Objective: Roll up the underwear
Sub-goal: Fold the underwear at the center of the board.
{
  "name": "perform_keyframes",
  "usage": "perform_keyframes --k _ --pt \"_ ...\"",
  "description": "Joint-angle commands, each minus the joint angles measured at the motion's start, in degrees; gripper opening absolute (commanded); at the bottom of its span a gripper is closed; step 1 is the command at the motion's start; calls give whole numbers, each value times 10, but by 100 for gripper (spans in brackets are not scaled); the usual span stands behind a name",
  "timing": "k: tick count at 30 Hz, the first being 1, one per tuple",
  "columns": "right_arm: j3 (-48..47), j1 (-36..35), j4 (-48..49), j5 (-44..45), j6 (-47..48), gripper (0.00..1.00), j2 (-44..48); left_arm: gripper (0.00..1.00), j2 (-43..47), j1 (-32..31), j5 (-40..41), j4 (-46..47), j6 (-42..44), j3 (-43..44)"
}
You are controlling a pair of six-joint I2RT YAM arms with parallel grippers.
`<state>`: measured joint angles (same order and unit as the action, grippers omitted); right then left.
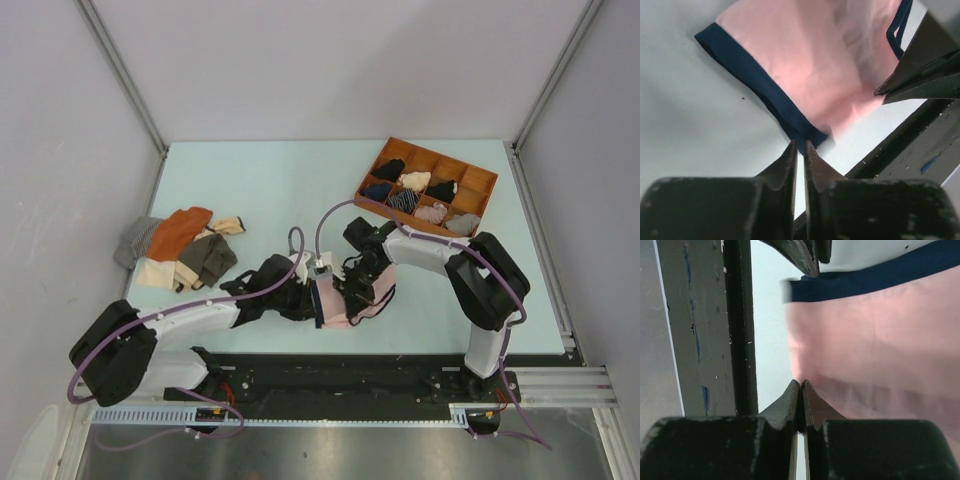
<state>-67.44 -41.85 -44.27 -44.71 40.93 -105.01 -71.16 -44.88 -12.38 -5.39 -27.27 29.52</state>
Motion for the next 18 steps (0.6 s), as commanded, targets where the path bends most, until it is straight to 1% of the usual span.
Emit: perform_keyframes --k 1,2,4,5,7,8,10,11,12,14,18 --pt "-2 -18 -6 -9 -4 9 -16 19 0 -28 -19 29 8 1" --pt "-2 -19 -9 -10 -2 12 -17 25 1 -29 -19 28 6 0" --pt "-2 -18 -20 -20 5 16 -18 31 11 -31 -19 26 3 0" --pt "-2 -18 -25 -23 9 22 -17 37 28 -31 -18 18 1 2" --pt "-2 -17 -38 -39 17 28 -8 40 48 -31 -7 -4 2 5" --pt "-3 -17 -42 -44 26 32 -3 42 75 -31 1 -15 5 10" --pt "-3 -13 -56 -66 37 38 13 44 102 -31 21 -41 5 15" --pt "-3 -13 -56 -72 41 41 17 48 115 -31 27 -48 5 19" --pt "-8 -10 -57 -80 43 42 22 50 137 -30 36 -53 5 19" --pt "-16 0 -69 -96 43 42 25 51 149 -30 50 -61 4 23" --pt "-41 46 -72 -114 32 38 33 48 163 -28 57 -38 -9 13"
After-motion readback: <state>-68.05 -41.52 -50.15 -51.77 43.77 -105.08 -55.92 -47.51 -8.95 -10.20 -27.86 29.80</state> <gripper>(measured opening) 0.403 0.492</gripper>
